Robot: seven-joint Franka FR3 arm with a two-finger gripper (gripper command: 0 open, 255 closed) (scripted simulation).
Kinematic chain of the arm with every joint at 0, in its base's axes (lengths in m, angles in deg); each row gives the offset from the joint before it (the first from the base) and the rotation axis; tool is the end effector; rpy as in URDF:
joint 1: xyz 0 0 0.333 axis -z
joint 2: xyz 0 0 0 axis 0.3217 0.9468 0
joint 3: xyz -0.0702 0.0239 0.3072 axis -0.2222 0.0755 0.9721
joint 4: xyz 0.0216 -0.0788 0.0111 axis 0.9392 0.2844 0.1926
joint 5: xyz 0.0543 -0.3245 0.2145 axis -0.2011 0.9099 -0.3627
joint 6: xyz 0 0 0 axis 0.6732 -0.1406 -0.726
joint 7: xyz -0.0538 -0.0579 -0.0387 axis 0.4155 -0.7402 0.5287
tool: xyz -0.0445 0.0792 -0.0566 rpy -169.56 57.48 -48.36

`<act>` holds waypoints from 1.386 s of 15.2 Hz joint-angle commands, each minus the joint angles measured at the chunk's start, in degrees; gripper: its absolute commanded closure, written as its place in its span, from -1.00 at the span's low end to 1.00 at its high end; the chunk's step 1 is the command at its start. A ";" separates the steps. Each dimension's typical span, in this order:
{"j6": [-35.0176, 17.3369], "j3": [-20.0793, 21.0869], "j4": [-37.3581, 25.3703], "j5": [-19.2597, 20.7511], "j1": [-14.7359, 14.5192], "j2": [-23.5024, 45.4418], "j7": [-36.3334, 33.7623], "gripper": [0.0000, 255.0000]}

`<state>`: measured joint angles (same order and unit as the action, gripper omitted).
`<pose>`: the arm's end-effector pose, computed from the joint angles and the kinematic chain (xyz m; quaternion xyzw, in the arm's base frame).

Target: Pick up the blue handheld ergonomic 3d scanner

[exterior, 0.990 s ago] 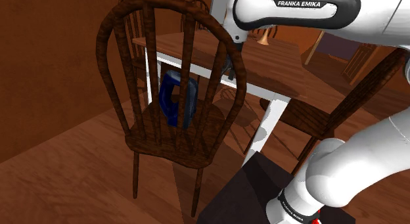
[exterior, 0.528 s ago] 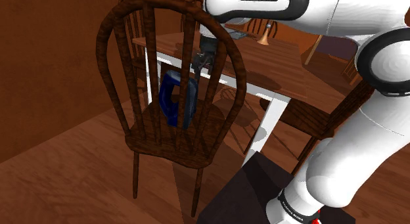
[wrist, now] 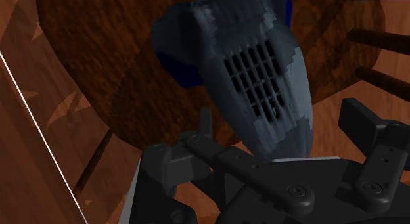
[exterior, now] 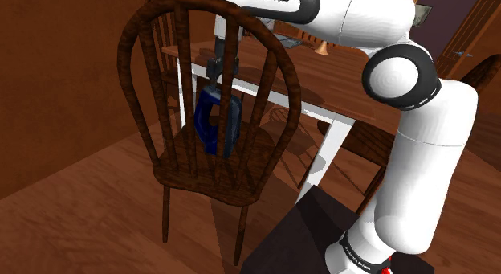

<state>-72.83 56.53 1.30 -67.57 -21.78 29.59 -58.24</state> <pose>0.6362 0.0550 0.5631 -0.9941 -0.0984 0.0185 0.0427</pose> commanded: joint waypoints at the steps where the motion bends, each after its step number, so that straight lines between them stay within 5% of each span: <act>1: 2.44 0.50 -8.61 -0.60 -0.24 6.29 0.63 -1.00; 3: 5.65 0.98 -17.86 -0.99 -0.50 12.43 0.99 -1.00; 12: -1.42 0.94 -8.65 -1.08 -0.49 10.33 1.69 -1.00; 13: -1.32 0.93 -8.79 -1.08 -0.48 10.37 1.68 1.00; 21: -1.25 0.95 -8.82 -1.08 -0.51 10.32 1.64 1.00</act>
<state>-74.09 57.46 -7.60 -68.62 -22.28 39.92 -56.59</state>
